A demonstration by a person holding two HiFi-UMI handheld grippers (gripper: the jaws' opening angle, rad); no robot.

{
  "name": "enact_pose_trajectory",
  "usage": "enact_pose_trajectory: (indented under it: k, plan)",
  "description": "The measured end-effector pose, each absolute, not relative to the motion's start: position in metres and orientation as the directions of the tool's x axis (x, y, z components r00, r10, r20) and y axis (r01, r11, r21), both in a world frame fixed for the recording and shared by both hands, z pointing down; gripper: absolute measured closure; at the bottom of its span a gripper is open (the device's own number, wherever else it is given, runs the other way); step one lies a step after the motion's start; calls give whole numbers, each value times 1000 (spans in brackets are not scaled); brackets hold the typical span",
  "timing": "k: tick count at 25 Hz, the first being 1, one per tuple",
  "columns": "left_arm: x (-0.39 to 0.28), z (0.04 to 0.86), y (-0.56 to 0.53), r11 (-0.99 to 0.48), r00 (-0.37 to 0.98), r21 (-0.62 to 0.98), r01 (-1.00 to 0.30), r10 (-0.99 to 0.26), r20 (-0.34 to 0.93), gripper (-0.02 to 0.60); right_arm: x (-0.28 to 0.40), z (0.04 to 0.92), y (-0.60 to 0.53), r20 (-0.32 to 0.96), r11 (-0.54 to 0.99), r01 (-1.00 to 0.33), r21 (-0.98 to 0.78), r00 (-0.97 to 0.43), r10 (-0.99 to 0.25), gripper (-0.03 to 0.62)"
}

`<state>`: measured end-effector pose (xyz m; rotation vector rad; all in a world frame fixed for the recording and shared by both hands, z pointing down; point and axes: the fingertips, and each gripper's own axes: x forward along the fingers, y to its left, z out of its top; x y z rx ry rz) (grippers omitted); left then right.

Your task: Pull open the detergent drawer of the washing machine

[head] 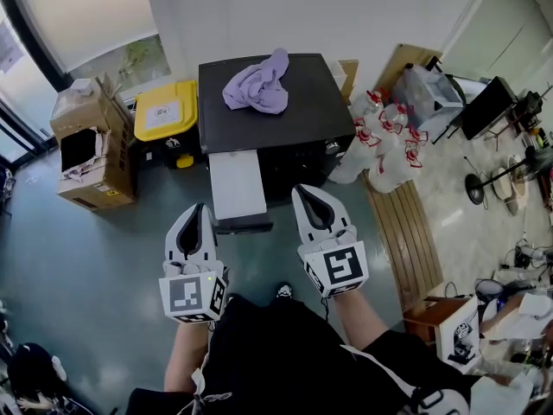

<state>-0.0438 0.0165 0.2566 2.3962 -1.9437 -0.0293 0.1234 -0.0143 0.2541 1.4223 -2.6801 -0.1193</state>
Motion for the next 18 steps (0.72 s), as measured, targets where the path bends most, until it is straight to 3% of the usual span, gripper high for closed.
enact_pose_trajectory:
  k: [18]
  plan:
    - [-32, 260, 19, -233, 237, 97, -968, -971, 26, 560, 126, 255, -9, 78, 565, -814, 134, -560, -825, 586]
